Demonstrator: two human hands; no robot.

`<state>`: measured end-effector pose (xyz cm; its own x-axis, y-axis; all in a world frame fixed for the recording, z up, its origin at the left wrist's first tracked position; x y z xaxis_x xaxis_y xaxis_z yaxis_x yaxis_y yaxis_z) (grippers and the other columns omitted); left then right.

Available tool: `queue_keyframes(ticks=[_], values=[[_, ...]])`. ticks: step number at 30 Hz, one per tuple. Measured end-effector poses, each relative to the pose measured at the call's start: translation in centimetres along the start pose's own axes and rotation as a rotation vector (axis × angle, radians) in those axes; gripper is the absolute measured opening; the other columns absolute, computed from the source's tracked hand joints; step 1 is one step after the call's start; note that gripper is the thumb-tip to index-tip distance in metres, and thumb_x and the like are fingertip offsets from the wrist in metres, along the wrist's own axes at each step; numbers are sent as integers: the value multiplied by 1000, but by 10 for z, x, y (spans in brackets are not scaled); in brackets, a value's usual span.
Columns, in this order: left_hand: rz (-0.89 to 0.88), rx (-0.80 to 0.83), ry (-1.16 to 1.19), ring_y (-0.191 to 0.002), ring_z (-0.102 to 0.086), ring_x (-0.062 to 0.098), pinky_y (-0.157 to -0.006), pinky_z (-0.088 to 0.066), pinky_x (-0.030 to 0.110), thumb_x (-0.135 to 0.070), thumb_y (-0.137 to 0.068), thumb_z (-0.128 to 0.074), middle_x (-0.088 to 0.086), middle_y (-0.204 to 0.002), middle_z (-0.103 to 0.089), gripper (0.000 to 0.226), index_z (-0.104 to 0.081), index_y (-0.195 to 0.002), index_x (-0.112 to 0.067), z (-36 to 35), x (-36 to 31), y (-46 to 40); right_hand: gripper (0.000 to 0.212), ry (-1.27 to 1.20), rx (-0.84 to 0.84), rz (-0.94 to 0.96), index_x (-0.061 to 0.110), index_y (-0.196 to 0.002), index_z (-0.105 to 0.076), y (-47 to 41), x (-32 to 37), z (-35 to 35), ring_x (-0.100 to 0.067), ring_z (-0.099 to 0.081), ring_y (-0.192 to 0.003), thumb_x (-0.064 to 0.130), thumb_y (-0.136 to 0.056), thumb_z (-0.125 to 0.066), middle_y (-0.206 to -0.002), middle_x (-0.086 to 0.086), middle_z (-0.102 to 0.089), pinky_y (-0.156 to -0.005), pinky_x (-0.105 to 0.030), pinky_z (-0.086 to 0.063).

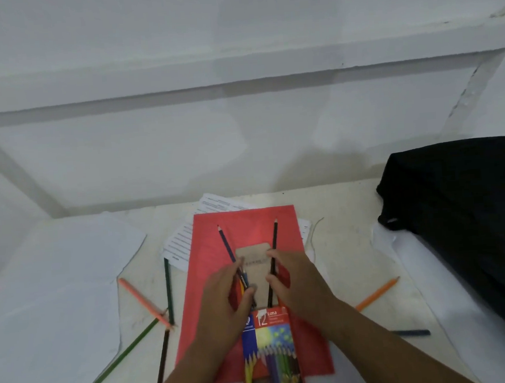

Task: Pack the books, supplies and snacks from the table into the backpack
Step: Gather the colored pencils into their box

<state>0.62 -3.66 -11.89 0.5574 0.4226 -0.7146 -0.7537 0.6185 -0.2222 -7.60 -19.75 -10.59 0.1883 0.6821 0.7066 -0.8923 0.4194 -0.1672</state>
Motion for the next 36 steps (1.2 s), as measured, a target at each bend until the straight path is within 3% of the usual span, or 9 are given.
queue_keyframes(ticks=[5, 7, 14, 17, 21, 25, 28, 33, 36], values=[[11, 34, -19, -135, -36, 7, -114, -32, 32, -48, -89, -64, -8, -147, -43, 67, -43, -149, -28, -6, 11, 0, 51, 67, -56, 70, 14, -135, -58, 9, -4, -8, -14, -54, -109, 32, -88, -63, -119, -2, -61, -96, -32, -49], [10, 26, -19, -140, -34, 9, -116, -28, 33, -53, -87, -61, -8, -152, -39, 64, -50, -145, -28, -7, 12, 0, 50, 96, -68, 102, 15, -131, -62, 11, -6, -11, -12, -53, -107, 36, -86, -62, -116, -1, -59, -92, -32, -51], [8, 34, 10, -140, -32, 8, -114, -27, 33, -49, -80, -60, -10, -152, -41, 61, -57, -138, -29, -6, 13, 4, 62, 112, 25, 96, 19, -138, -56, 12, -12, -13, -10, -42, -126, 49, -84, -55, -138, 3, -49, -108, -32, -38], [11, 34, 34, -137, -34, 7, -112, -28, 32, -46, -75, -65, -10, -149, -43, 54, -64, -126, -29, -4, 11, 4, 51, 3, 3, 50, 20, -126, -66, 12, -14, -10, -6, -40, -125, 48, -84, -56, -136, 10, -48, -109, -31, -37], [-16, 66, 9, -139, -29, 3, -111, -23, 27, -44, -75, -65, -13, -151, -39, 60, -58, -134, -33, -4, 9, 4, 33, -101, -10, 11, 24, -117, -71, 13, -18, -7, -4, -42, -128, 35, -88, -62, -140, 11, -45, -110, -31, -41], [-30, 51, 50, -135, -37, 5, -107, -31, 29, -43, -74, -68, -9, -147, -46, 40, -69, -113, -34, -3, 9, 4, 50, -53, 104, -33, 30, -135, -58, 14, -21, -3, -5, -31, -140, 33, -86, -71, -153, 10, -32, -112, -24, -31], [-13, 36, 59, -130, -43, 11, -103, -36, 35, -43, -72, -71, -8, -144, -50, 22, -63, -92, -39, -2, 9, 3, 45, -21, 136, 4, 29, -125, -63, 19, -18, 0, -6, -35, -140, 36, -82, -71, -154, 8, -33, -112, -25, -37], [8, 93, 54, -136, -38, 13, -109, -30, 35, -40, -70, -74, -6, -148, -44, 42, -63, -110, -43, -1, 5, 2, 28, -5, 80, 55, 27, -107, -69, 33, -9, 4, -4, -40, -135, 40, -84, -64, -149, 8, -40, -109, -30, -44], [35, 127, 80, -128, -46, 13, -108, -41, 41, -36, -72, -75, -11, -139, -50, 28, -68, -99, -40, 2, -1, -4, 29, 12, 35, 28, 28, -114, -69, 45, -7, 10, -5, -39, -137, 38, -88, -62, -150, 7, -41, -112, -26, -39]])
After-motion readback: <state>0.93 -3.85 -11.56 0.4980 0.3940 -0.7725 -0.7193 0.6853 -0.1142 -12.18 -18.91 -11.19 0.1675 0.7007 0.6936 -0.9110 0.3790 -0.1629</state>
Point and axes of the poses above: each hand's wrist, its own y-axis away from the middle knuckle, its own z-axis out of the back of the hand, x = y × z, the point moved 5 cm from there along -y, towards the middle knuckle
